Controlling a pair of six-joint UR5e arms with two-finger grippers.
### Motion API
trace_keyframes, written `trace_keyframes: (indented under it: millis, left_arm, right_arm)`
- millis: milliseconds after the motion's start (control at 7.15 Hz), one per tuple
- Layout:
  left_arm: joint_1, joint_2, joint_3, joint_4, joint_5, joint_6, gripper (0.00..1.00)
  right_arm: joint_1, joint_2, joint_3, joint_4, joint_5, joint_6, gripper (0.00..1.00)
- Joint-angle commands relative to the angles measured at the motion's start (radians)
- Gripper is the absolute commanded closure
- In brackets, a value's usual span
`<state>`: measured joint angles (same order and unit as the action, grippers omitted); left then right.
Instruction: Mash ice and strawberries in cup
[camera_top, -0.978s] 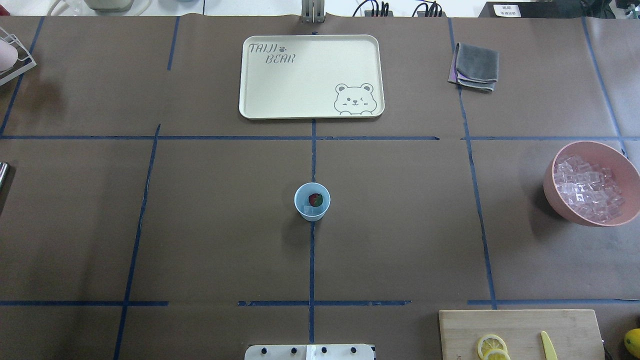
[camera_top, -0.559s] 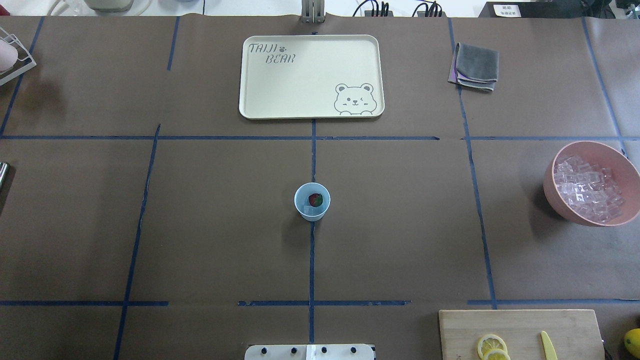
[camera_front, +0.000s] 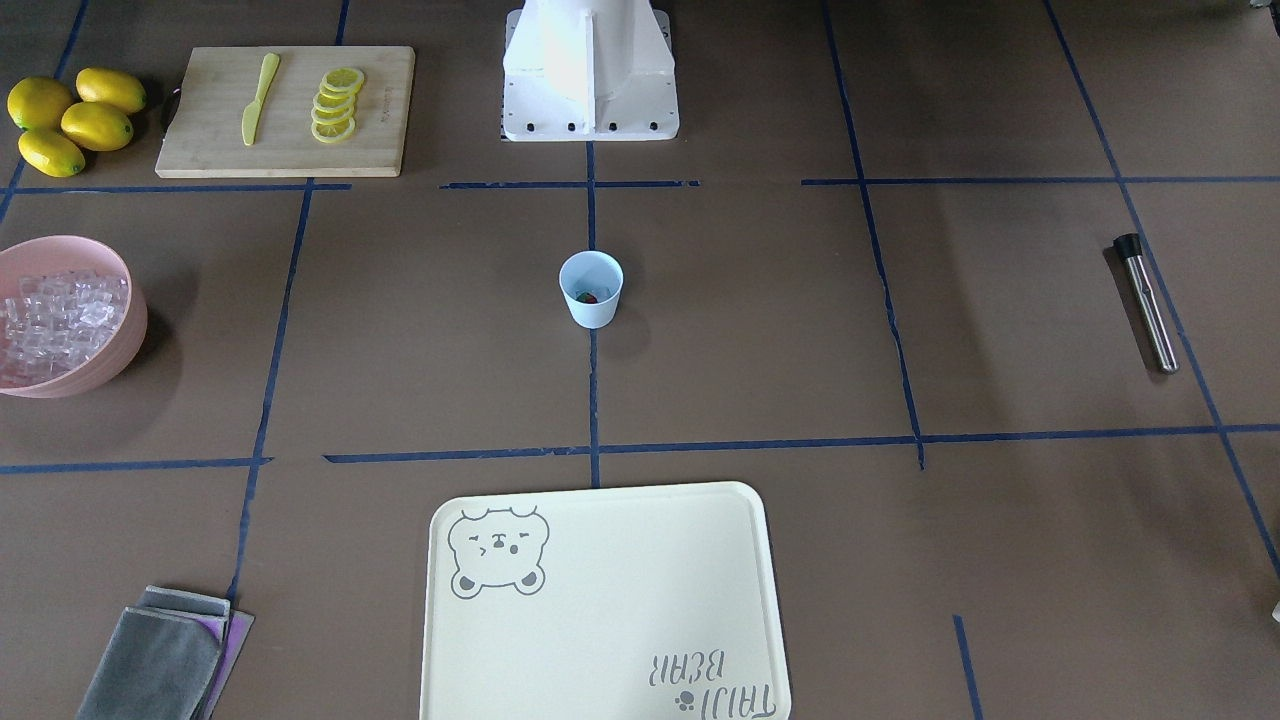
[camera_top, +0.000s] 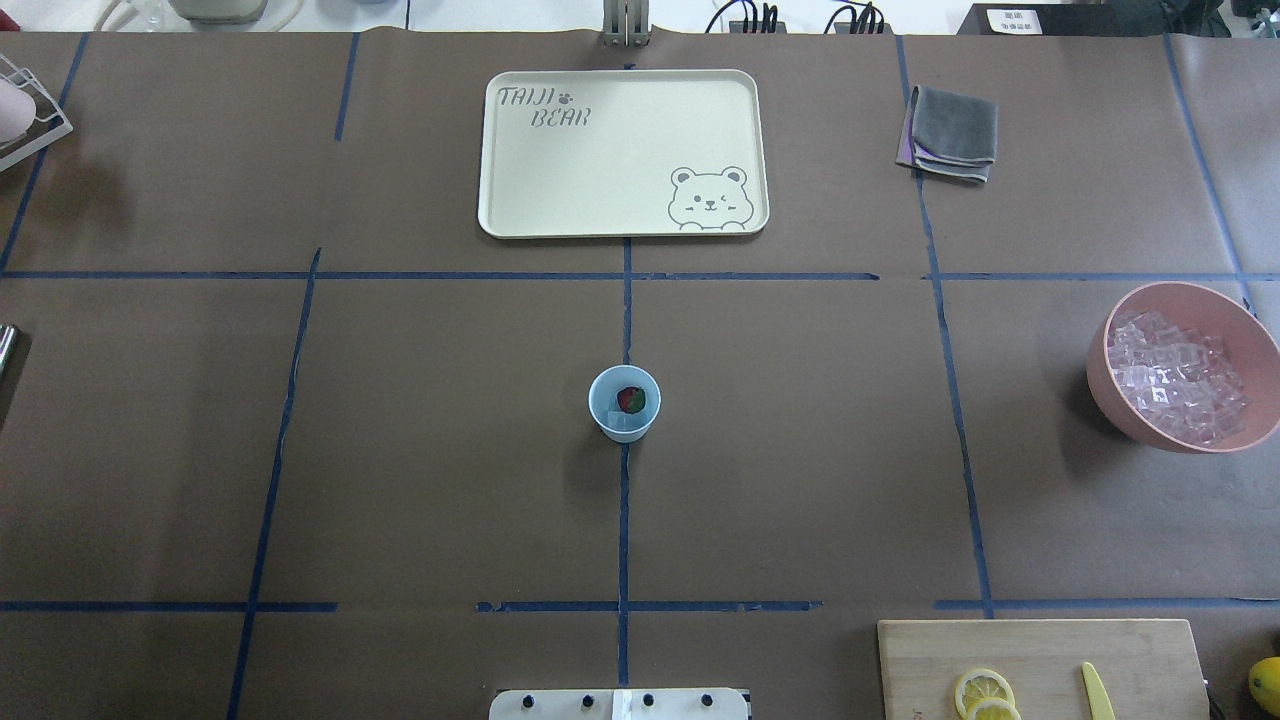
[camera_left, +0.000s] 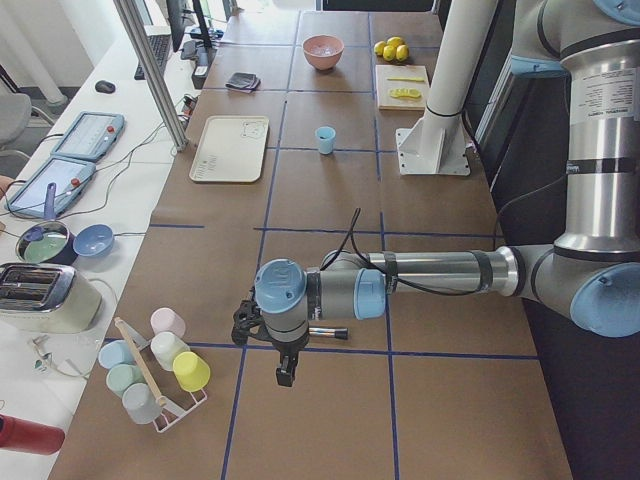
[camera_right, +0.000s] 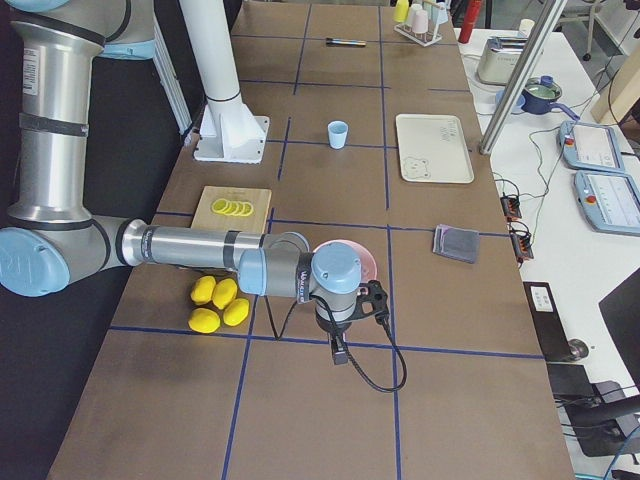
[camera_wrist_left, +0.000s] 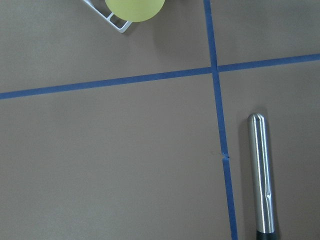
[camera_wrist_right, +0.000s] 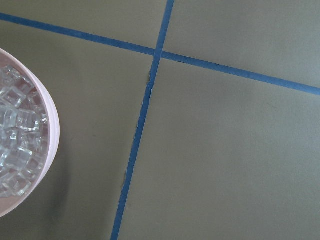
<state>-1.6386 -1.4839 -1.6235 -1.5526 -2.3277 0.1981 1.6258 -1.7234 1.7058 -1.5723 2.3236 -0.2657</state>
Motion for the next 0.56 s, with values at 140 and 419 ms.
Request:
trace_keyframes:
  millis: [140, 419]
  left_arm:
    - [0.0, 0.005, -0.007, -0.003, 0.002, 0.0, 0.0]
    - [0.0, 0.005, -0.007, -0.003, 0.007, 0.0, 0.0]
  right_arm:
    - [0.0, -0.001, -0.002, 0.0, 0.0, 0.017, 0.01]
    - [0.002, -0.001, 0.002, 0.0, 0.0, 0.019, 0.01]
